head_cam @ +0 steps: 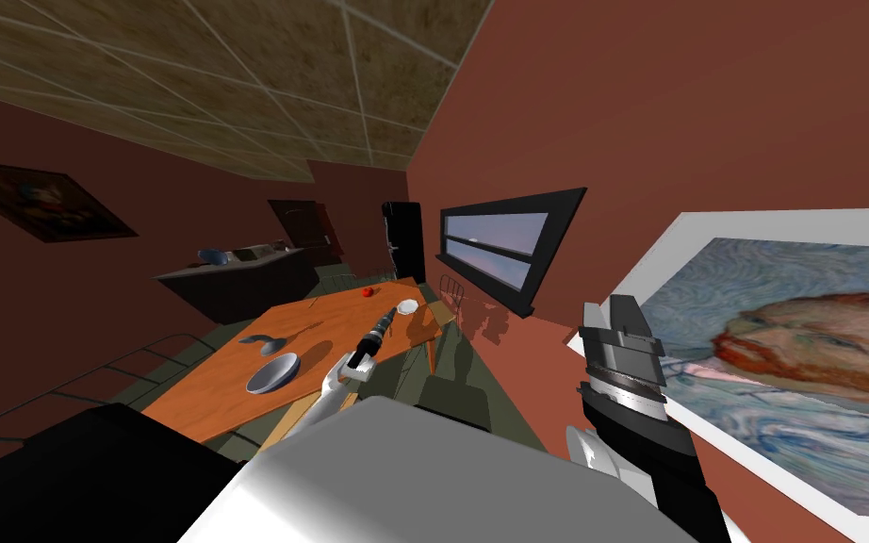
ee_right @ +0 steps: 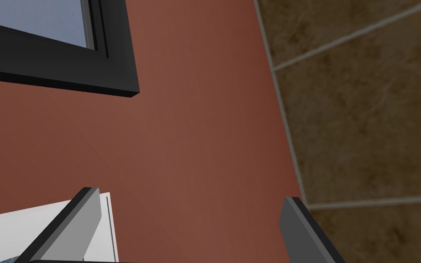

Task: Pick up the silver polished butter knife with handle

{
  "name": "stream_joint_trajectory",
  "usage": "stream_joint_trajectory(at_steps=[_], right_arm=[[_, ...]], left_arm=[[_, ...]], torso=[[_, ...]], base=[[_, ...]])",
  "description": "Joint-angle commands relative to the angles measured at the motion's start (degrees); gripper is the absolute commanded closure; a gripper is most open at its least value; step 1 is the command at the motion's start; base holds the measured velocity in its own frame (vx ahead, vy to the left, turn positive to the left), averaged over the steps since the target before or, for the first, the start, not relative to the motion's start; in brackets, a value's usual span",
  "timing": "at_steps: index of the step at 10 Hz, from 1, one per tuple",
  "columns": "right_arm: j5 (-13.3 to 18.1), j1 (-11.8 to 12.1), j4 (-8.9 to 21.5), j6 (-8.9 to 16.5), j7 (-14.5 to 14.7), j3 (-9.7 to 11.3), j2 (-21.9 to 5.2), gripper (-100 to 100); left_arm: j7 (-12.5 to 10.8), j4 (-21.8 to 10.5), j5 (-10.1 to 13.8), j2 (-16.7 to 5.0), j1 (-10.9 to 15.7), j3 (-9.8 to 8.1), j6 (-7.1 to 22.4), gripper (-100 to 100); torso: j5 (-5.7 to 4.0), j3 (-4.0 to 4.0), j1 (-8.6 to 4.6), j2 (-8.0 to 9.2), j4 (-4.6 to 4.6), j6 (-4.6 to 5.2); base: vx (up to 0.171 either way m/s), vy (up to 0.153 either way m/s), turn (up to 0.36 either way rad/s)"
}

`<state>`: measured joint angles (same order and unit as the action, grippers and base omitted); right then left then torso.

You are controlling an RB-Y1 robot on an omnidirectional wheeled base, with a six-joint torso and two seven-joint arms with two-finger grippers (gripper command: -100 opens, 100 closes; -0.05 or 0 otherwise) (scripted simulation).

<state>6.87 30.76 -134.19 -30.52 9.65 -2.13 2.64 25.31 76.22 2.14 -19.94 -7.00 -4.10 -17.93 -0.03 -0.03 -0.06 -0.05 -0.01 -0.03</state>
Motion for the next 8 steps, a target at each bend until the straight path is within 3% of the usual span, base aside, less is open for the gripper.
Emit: stream_joint_trajectory(at_steps=[1,5,8], right_arm=[[0.0,0.0,0.0,0.0,0.0,0.0,0.0,0],[0.0,0.0,0.0,0.0,0.0,0.0,0.0,0],[0.0,0.0,0.0,0.0,0.0,0.0,0.0,0]], left_arm=[[1.3,-2.9,-0.2,-0.8,1.5,0.07,1.0,-100],[3.5,-10.3,-0.6,-2.7,3.9,0.23,3.3,-100],[5.4,-19.5,-1.0,-4.5,6.0,0.41,5.5,-100]], torso=[[0.0,0.0,0.0,0.0,0.0,0.0],[0.0,-0.05,-0.02,-0.08,-0.02,0.0],[-0.02,-0.09,-0.07,-0.14,-0.04,-0.01]], base=[[0.013,-0.029,-0.058],[0.035,-0.033,-0.046],[0.058,-0.044,-0.068]])
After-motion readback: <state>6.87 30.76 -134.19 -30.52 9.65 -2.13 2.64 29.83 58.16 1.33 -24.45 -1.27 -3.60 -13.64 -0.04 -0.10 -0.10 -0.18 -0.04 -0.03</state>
